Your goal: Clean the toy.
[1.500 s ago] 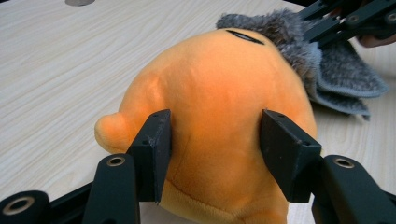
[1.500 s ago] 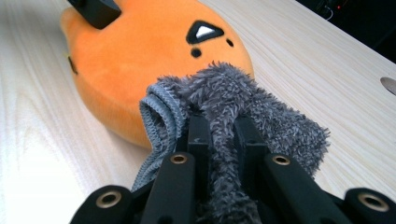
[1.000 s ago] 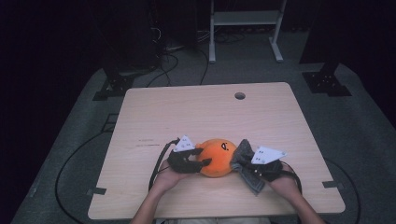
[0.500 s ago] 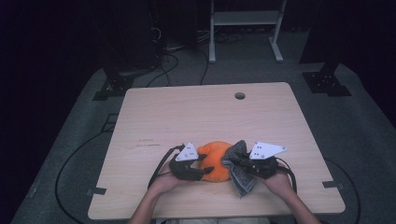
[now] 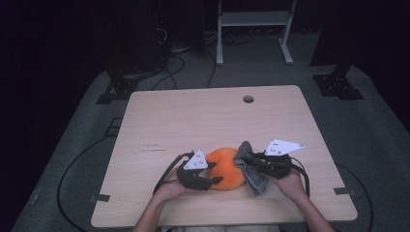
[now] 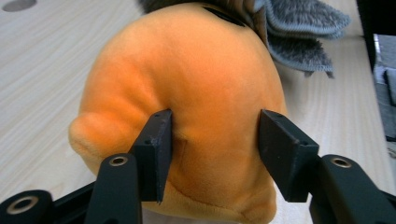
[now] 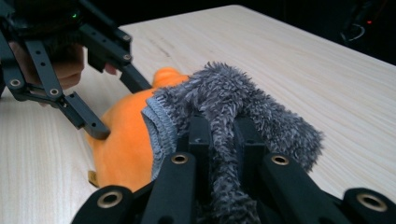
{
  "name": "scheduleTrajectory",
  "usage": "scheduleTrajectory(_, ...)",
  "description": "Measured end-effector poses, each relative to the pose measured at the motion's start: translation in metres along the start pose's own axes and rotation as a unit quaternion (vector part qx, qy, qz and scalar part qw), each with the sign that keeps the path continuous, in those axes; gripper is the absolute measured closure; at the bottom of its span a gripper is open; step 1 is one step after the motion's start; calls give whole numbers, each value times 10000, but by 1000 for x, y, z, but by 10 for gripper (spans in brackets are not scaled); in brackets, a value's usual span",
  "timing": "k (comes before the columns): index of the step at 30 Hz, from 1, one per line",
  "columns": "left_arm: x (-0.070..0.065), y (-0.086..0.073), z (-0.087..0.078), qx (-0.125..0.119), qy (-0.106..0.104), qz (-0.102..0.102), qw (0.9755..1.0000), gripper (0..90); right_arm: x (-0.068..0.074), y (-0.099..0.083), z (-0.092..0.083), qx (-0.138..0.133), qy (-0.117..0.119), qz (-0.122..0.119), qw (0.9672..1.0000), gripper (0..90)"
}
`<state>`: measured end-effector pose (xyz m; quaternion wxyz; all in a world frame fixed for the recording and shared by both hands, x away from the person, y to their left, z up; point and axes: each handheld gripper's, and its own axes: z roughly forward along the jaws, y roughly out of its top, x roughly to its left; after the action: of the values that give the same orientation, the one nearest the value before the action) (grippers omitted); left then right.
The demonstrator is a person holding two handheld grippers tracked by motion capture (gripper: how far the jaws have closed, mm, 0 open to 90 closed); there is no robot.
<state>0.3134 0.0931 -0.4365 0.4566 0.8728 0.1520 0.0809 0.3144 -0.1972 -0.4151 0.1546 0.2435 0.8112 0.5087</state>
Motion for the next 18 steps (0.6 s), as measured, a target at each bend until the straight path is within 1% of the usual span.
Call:
scheduleTrajectory(1, 1, 1, -1, 8, -64, -19, 10000, 428, 3, 0, 5, 82, 18, -51, 10000, 799)
scheduleTrajectory(2, 2, 3, -4, 13, -177, -71, 9998, 383, 4, -1, 8, 107, 28, -71, 9999, 800)
scheduleTrajectory(3, 2, 6, -7, -7, -282, -103, 9996, 316, 5, -2, 8, 133, 45, -77, 9999, 801)
scheduleTrajectory(4, 2, 10, -11, -67, -284, -38, 9996, 273, 6, -3, 7, 158, 43, -105, 9998, 802)
scheduleTrajectory(5, 1, 13, -14, -209, -246, 1, 9995, 259, 8, -4, 6, 170, 24, -148, 9997, 802)
scheduleTrajectory(6, 0, 16, -16, -398, -169, -60, 9990, 238, 10, -5, 4, 172, 53, -185, 9997, 803)
scheduleTrajectory(7, 0, 18, -15, -377, -18, -89, 9992, 201, 13, -7, 4, 154, 156, -259, 9994, 803)
scheduleTrajectory(8, 0, 19, -13, -270, 174, -86, 9994, 193, 16, -8, 3, 137, 198, -346, 9991, 803)
scheduleTrajectory(9, 0, 19, -10, -108, 419, -66, 9990, 193, 17, -9, 3, 136, 205, -405, 9989, 803)
scheduleTrajectory(10, 0, 18, -7, -9, 494, -38, 9988, 195, 19, -9, 2, 150, 212, -435, 9987, 803)
scheduleTrajectory(11, 0, 17, -5, 26, 482, -17, 9988, 196, 19, -9, 1, 166, 223, -431, 9987, 802)
scheduleTrajectory(12, -2, 16, -2, 66, 520, 10, 9986, 201, 18, -10, 1, 168, 229, -418, 9987, 803)
scheduleTrajectory(13, -3, 17, -2, 135, 580, 82, 9982, 215, 15, -11, 1, 185, 215, -373, 9989, 803)
scheduleTrajectory(15, -4, 16, 0, 161, 581, 85, 9981, 242, 7, -16, -1, 241, 178, -181, 9994, 803)
scheduleTrajectory(16, -5, 15, 1, 185, 617, 126, 9978, 250, 3, -18, -2, 278, 145, -103, 9995, 803)
scheduleTrajectory(17, -6, 14, 3, 187, 640, 131, 9977, 257, -3, -21, -4, 373, 60, 9, 9993, 803)
scheduleTrajectory(18, -6, 12, 3, 152, 630, 87, 9979, 264, -8, -24, -5, 442, 12, 102, 9990, 803)
